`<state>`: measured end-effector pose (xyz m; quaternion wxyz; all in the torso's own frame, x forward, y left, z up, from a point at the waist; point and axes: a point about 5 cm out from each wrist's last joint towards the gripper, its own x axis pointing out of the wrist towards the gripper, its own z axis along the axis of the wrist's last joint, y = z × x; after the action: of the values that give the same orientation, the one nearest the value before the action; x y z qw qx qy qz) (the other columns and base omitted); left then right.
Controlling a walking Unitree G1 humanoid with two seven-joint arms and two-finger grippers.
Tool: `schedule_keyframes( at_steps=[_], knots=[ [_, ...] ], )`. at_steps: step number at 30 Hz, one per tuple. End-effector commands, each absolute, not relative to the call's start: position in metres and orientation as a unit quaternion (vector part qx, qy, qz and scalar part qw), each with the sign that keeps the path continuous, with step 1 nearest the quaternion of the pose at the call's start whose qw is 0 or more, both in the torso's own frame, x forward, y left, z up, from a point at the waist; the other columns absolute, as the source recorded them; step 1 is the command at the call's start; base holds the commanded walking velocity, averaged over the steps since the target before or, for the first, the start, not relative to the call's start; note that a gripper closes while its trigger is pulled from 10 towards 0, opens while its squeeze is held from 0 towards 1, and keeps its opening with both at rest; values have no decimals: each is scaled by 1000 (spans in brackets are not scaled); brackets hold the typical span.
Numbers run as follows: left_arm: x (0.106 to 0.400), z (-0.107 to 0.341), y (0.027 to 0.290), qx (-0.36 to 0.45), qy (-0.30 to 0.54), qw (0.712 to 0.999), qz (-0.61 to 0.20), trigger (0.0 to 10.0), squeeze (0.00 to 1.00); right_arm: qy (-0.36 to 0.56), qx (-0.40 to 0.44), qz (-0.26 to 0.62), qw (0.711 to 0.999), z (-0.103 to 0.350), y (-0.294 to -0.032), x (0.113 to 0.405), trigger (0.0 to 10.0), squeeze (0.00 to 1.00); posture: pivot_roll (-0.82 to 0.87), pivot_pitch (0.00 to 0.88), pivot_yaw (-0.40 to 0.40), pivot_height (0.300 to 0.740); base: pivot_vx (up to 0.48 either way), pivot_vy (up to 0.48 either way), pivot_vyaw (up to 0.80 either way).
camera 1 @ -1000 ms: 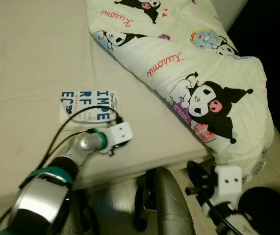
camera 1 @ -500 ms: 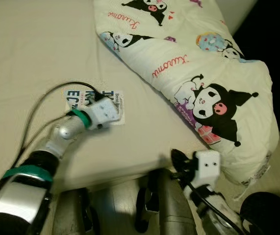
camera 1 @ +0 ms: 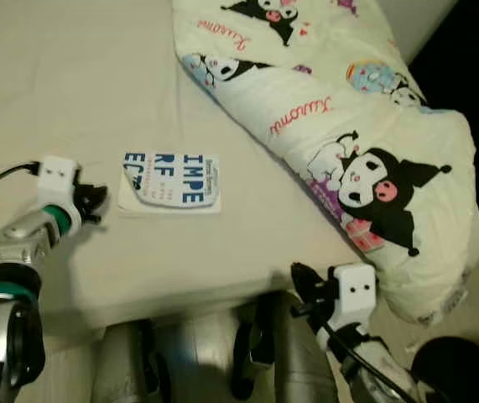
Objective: Clean up the room
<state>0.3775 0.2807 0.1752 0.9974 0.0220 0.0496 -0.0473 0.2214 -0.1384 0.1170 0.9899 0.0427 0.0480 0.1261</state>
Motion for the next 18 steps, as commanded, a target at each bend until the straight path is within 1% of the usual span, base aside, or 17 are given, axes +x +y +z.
schedule_keyframes(
  at_steps=[1,6,7,9,11,12,16,18],
  knots=[
    [377,175,284,17,48,998,-35,10000,0,63,44,114,991,112,-142,214,10000,0,-212,319,-27,600,0,0,0],
    [377,176,287,-1,49,999,-19,10000,0,64,45,115,990,112,-139,212,10000,0,-216,321,-25,600,0,0,0],
    [376,172,284,-23,60,997,-33,10000,0,63,45,114,990,113,-139,211,10000,0,-227,331,-26,600,0,0,0],
    [376,172,284,-23,60,997,-33,10000,0,63,45,114,990,113,-139,211,10000,0,-227,331,-26,600,0,0,0],
    [377,172,280,-54,60,995,-51,10000,0,65,43,111,991,115,-142,207,10000,0,-251,363,-25,600,0,0,0],
    [380,176,275,-75,45,994,-68,10000,0,70,41,103,991,115,-145,201,10000,0,-261,375,-22,600,0,0,0],
    [387,190,264,-77,18,992,-102,10000,0,77,43,84,993,117,-149,189,10000,0,-293,410,-9,600,0,0,0],
    [388,191,262,-74,16,992,-102,10000,0,78,43,81,993,117,-149,187,10000,0,-293,410,-9,600,0,0,0]
  ],
)
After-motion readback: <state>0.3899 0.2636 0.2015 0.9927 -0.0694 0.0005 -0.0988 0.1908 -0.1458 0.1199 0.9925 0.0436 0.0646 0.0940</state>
